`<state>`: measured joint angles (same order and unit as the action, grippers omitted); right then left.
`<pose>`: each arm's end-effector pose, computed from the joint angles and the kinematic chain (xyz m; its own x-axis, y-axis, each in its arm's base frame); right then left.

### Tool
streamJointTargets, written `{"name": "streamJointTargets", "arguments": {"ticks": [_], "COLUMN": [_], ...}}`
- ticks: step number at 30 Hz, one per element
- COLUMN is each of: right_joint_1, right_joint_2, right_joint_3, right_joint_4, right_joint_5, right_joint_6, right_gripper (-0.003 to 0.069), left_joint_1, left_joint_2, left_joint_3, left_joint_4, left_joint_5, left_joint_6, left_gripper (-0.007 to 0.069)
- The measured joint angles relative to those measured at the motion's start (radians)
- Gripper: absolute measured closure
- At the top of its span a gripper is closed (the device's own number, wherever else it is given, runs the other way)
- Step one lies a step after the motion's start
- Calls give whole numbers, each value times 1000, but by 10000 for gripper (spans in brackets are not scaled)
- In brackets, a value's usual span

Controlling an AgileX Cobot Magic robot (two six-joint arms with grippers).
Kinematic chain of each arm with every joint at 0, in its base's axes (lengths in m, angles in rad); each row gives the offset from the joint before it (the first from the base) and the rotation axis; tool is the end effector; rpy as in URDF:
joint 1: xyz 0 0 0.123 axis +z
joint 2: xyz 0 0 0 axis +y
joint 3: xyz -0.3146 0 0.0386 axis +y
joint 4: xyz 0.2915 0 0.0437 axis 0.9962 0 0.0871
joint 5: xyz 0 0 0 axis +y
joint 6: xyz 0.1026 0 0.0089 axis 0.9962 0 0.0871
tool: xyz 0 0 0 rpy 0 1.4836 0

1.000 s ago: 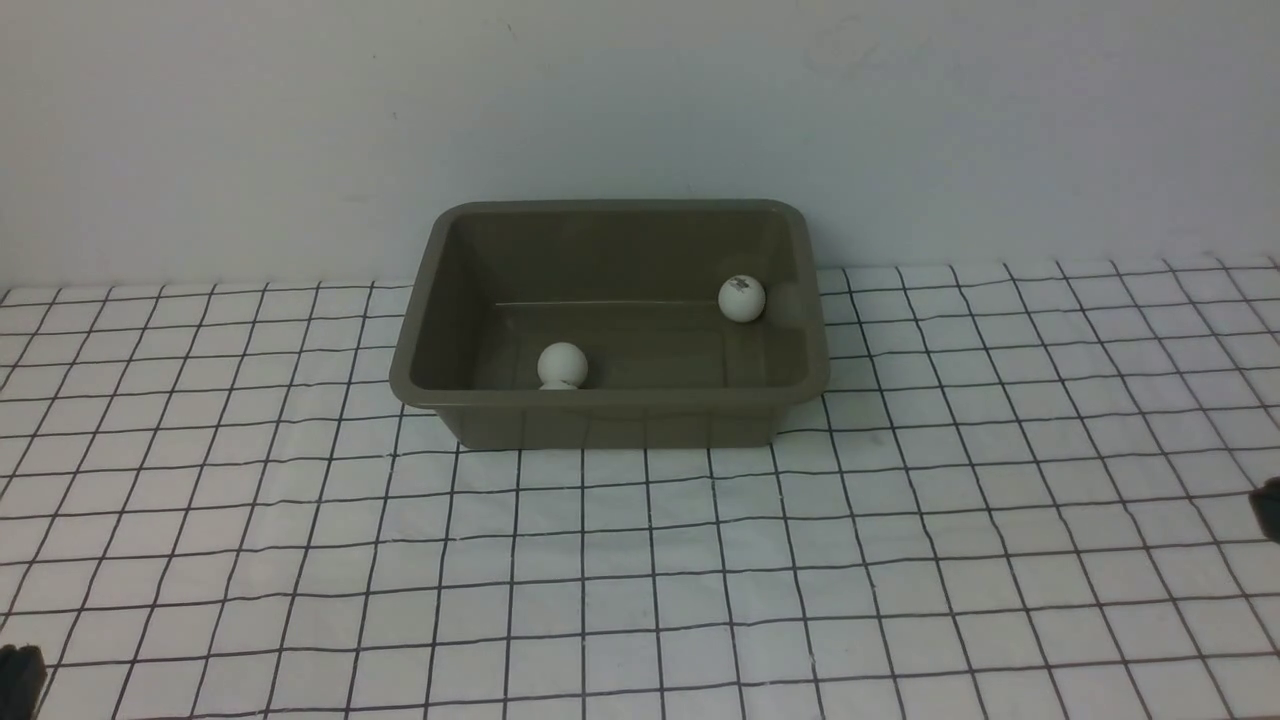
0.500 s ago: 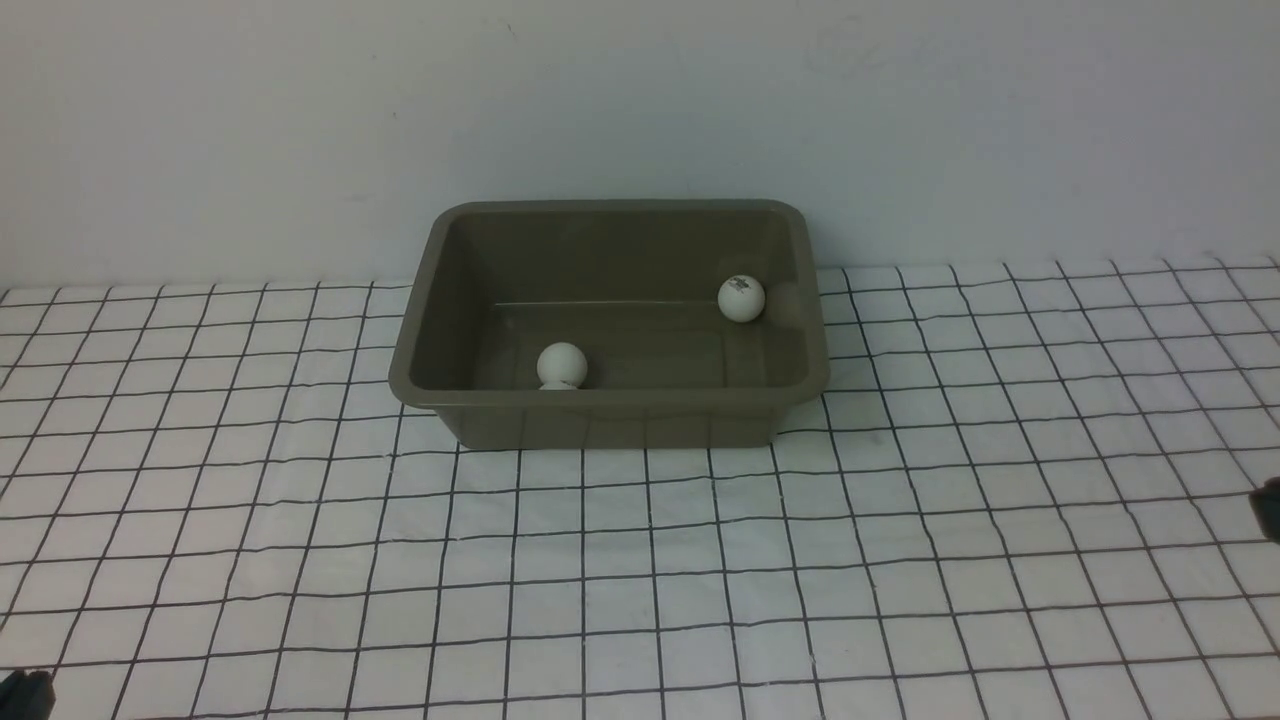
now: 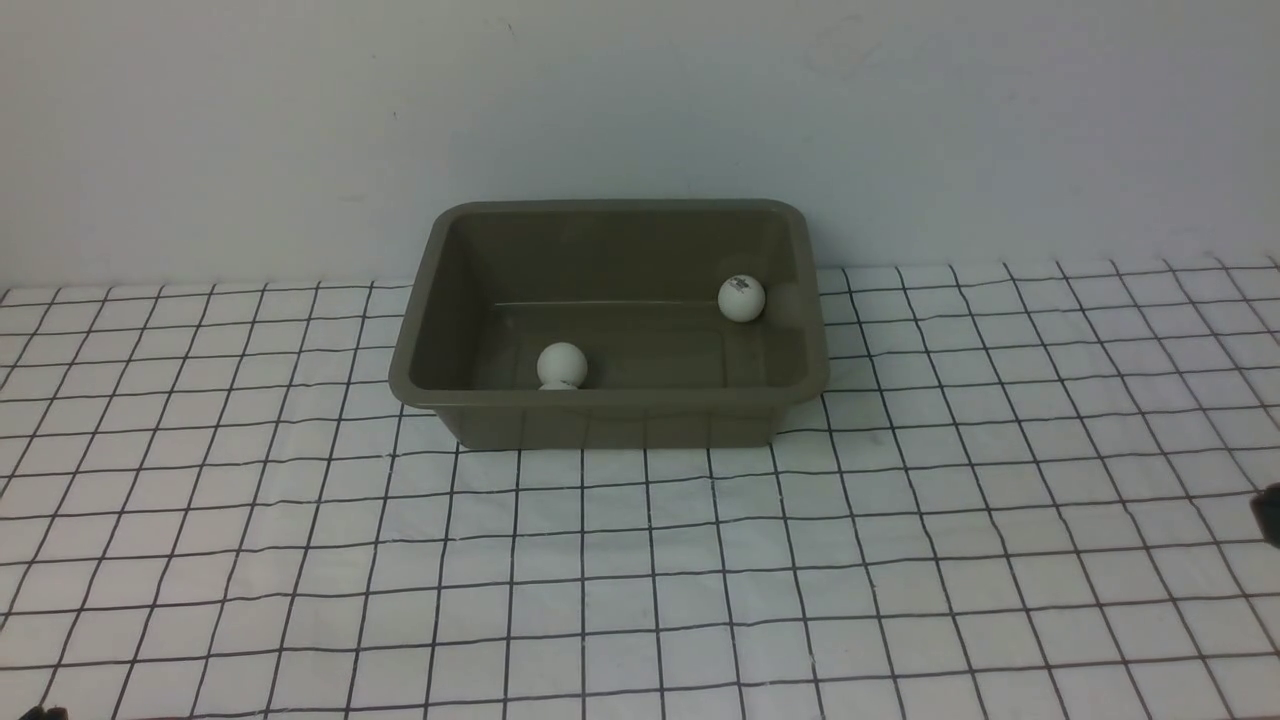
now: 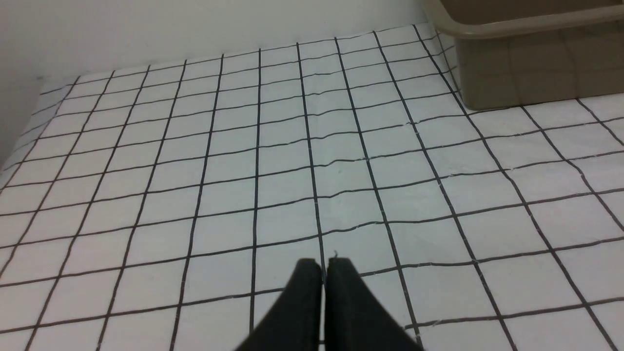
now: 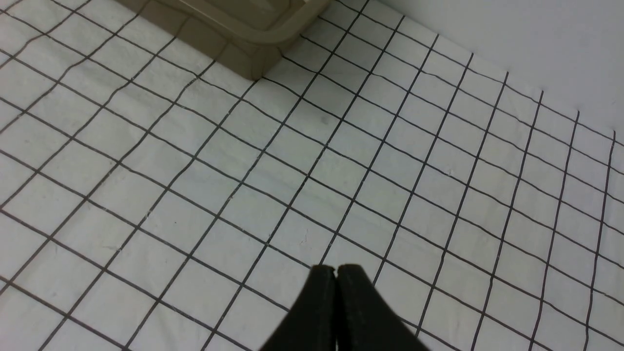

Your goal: Put the table tennis balls into the box on the white checkered tablecloth.

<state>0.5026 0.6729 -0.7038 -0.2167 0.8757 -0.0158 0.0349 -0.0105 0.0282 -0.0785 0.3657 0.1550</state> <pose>0.1332 0.0538 0.3330 -0.5303 -0.4662 -0.7081 -0.4567 0.8608 -0.2247 0.0758 -0.0002 0.1668 -0.2904 0.0715 -0.9542 0.0157 0.9974 0.0699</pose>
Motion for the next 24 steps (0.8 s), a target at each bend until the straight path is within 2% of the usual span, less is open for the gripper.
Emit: {"name": "streamJointTargets", "arguments": {"ticks": [10,13,18,21,24], "right_joint_1": [-3,-41,-179,-377,-511], "right_joint_2": [0,-8,-24,-62,-115], "right_joint_3": [0,0,0,0,17], "right_joint_4": [0,10,47,97,114], "right_joint_5": [2,2,3,11,-4], "right_joint_6": [0,-3,-3,-3,-3], "right_gripper": [675,675,675,675,675], "left_joint_1": [0,0,0,0,0], "left_joint_2": [0,0,0,0,0], "left_joint_3": [0,0,0,0,0], "left_joint_4": [-1,-1,-1,-1,-1], "left_joint_5": [0,0,0,0,0], "left_joint_6": [0,0,0,0,0], "left_gripper": [629,629,629,629,629]}}
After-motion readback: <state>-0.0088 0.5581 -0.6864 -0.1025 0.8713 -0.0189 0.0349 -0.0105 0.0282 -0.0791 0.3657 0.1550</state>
